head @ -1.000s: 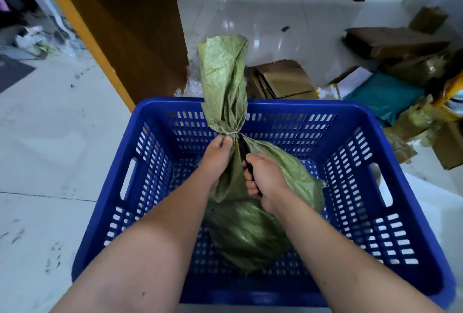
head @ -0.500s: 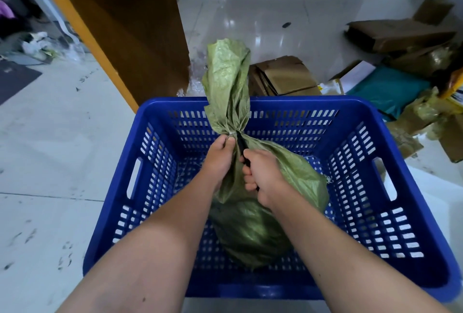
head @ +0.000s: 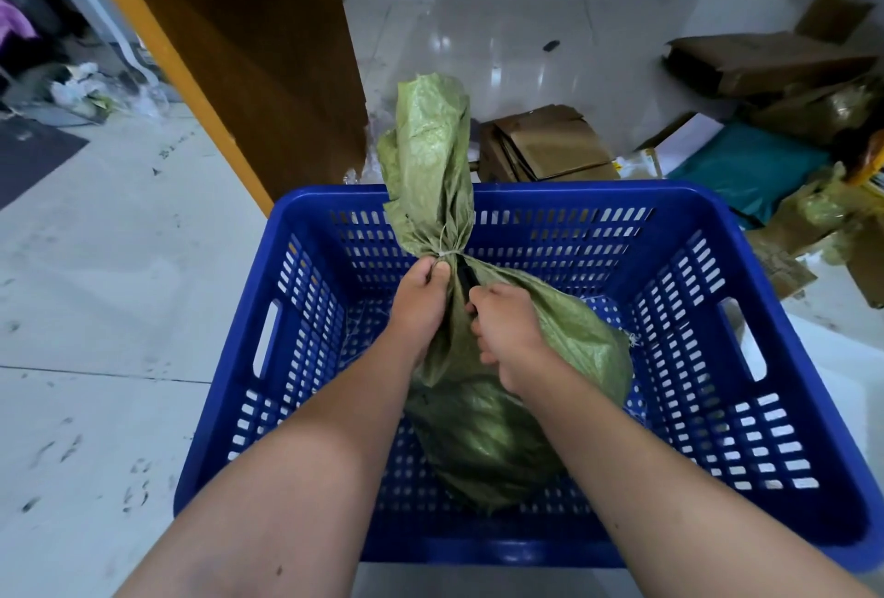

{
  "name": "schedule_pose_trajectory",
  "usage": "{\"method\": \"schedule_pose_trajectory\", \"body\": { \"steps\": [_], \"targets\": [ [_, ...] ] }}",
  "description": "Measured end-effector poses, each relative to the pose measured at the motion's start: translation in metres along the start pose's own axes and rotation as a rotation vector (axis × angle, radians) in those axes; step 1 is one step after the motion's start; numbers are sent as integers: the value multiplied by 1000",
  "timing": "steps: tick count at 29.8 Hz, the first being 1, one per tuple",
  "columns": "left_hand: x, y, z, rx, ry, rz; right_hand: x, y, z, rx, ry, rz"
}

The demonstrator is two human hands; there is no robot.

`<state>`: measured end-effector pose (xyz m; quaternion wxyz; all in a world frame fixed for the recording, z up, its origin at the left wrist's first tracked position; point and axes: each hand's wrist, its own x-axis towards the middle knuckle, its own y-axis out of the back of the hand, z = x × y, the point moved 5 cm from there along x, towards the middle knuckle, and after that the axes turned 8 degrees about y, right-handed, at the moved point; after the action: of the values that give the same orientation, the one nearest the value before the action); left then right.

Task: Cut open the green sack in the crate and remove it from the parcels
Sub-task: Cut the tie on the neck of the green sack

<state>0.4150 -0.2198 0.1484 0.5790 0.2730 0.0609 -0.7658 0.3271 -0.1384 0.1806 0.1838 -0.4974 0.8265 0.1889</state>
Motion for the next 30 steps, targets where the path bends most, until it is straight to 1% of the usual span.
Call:
{"method": "schedule_pose_trajectory", "body": {
  "steps": [3,7,9,11,13,15,17,19,21,22,24,26,28,30],
  "targets": [
    [2,0,2,15,-34,-2,1,-2,-3,124,-44,-30],
    [3,0,0,20,-26,-6,0,-9,-5,373,-194,-85],
    [2,0,0,10,-29,-5,-1,-14,-5,544,-310,-157],
    [2,2,-2,10,-33,-8,-1,-19,-8,750,-442,-265],
    [1,3,-1,14,-28,-13,0,-21,-10,935,-536,-372],
    [1,4,-2,0,-36,-20,0,-23,-9,1046,-573,-444],
    [0,3,-2,-33,-10,-31,0,-25,-6,1083,-562,-478],
    [1,2,-5,-93,48,-41,1,-26,-3,1031,-513,-435],
    [0,3,-7,-130,123,-33,3,-22,0,833,-418,-324],
    [2,4,-10,-136,165,-32,4,-18,1,676,-339,-261],
    [4,3,-17,-169,271,-43,7,-7,-1,272,-120,-139],
    [14,-3,-25,-155,323,-71,7,-2,-7,-60,70,-51],
    [10,-4,-19,-118,312,-72,7,-2,-10,-199,147,-19],
    [4,-4,-11,-124,248,-55,7,-4,-13,-169,116,-30]
  ]
}}
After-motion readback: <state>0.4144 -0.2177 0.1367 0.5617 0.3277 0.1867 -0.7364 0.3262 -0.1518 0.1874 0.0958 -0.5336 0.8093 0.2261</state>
